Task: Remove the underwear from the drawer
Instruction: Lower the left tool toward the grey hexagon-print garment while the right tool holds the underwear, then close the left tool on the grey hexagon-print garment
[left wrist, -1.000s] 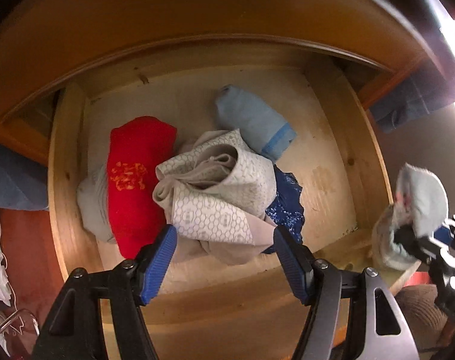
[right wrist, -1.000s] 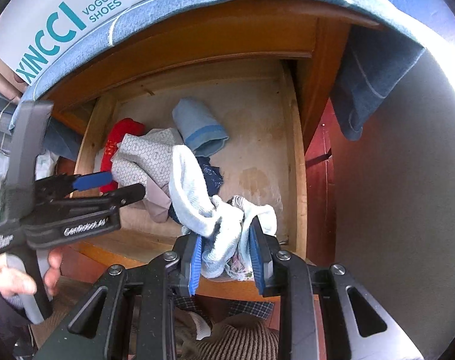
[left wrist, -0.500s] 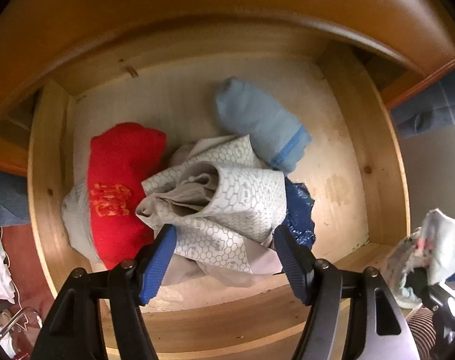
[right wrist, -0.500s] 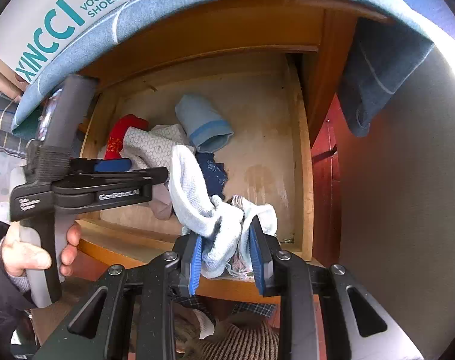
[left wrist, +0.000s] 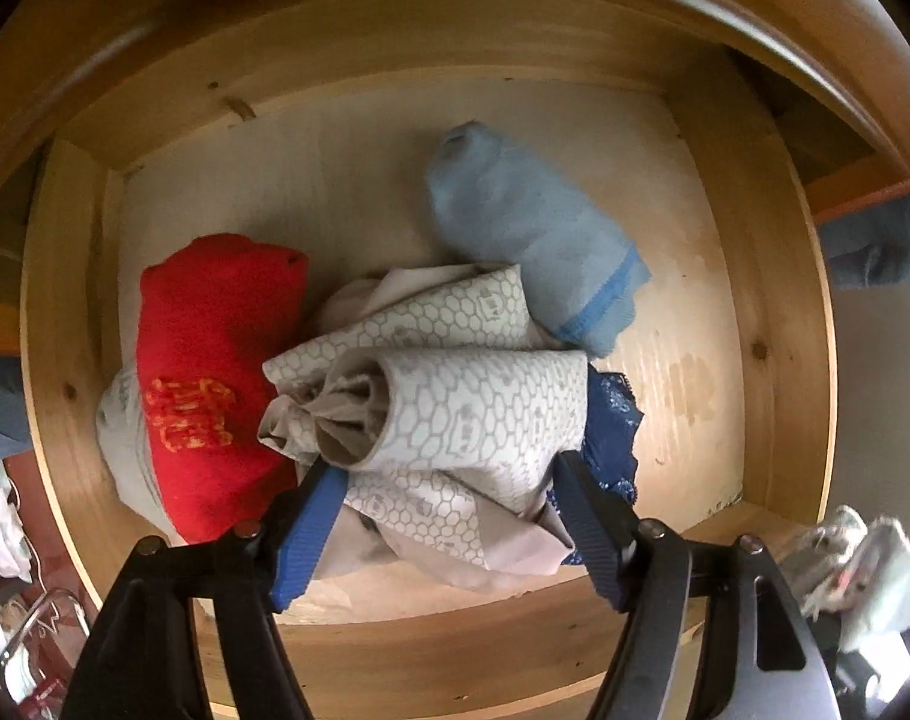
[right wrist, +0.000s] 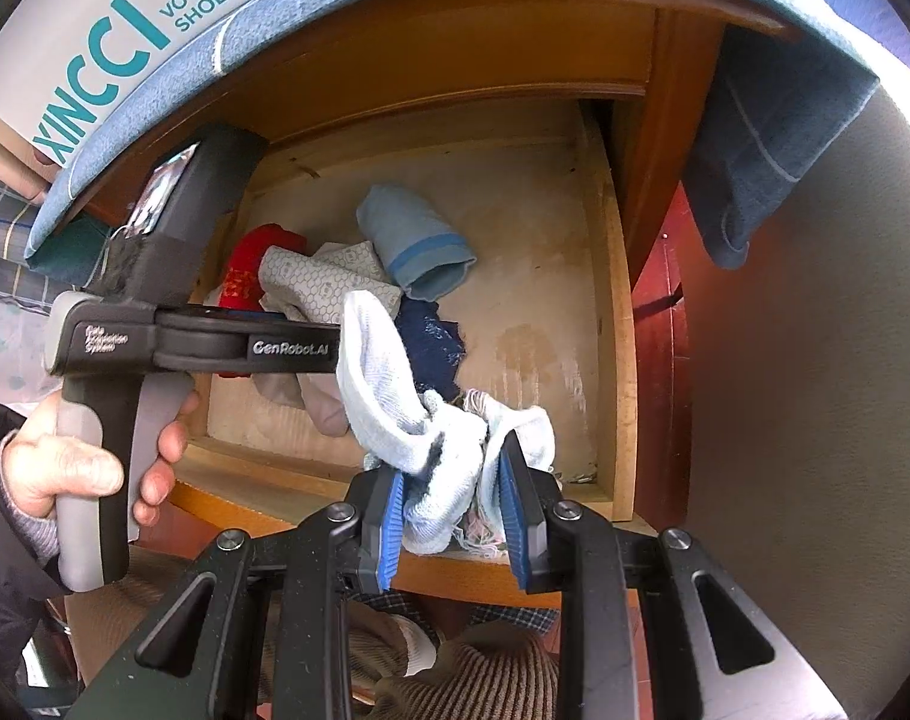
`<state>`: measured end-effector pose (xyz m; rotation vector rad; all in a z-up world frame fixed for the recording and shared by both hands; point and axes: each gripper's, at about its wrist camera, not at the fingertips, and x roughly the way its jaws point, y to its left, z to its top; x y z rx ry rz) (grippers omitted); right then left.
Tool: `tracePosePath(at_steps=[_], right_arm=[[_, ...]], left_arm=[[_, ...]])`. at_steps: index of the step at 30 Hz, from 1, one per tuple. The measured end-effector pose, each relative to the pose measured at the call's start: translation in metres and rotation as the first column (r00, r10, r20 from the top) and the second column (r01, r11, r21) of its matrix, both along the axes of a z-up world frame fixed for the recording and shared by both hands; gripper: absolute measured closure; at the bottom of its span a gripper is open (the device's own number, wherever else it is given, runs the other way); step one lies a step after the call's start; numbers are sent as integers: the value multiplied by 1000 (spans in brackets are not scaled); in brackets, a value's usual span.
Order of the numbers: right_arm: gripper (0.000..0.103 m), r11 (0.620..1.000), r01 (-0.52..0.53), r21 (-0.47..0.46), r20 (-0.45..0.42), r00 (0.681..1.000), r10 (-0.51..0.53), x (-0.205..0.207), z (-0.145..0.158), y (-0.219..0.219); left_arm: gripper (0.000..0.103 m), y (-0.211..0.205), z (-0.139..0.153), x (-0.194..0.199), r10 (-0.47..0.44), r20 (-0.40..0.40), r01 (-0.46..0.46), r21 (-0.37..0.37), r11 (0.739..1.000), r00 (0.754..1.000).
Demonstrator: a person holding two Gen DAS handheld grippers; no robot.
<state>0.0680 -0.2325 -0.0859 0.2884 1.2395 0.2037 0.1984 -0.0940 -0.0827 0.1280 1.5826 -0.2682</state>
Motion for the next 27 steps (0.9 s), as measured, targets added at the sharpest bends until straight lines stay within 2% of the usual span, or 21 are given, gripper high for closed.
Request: tracePosePath(at_steps=[4,5,6,7,9,12,19,27], right_arm=[[77,1000,-1,8,-2,1000,1,0,-1,0],[77,1000,-1,9,-3,1000,1,0,-1,0],[77,1000,-2,11,-4,1000,2,1,-1,0],[77,1000,-2,12,-4,1000,2,0,-1,0],[77,1000,-4,11,-5,1000,4,1,-2,1],[77,1000,-6,11,-9,1000,6,2,-3,1],[77,1000,-8,7,-9,1000,8,2,-3,1],[77,1000,-11,-6,-10,1000,11,2,-3,3]], left_arm=[[30,0,-1,4,1,14,-1,-4,1000,1000],[35,0,-1,4,0,20,0,3,1000,1000],[47,-1,-1,3,-4,28,3,21,1000,1000],[52,-1,0,1,-4,33,3,37,999,999],[73,-2,-3,-2,3,7,-3,21,1000,1000],[88,4,-2,0,19,-8,-18,10,1000,1000],[92,15,17,-7,9,26,-9,-19,1000,1000],[92,49,54,-35,19,96,-13,-58,998,995]])
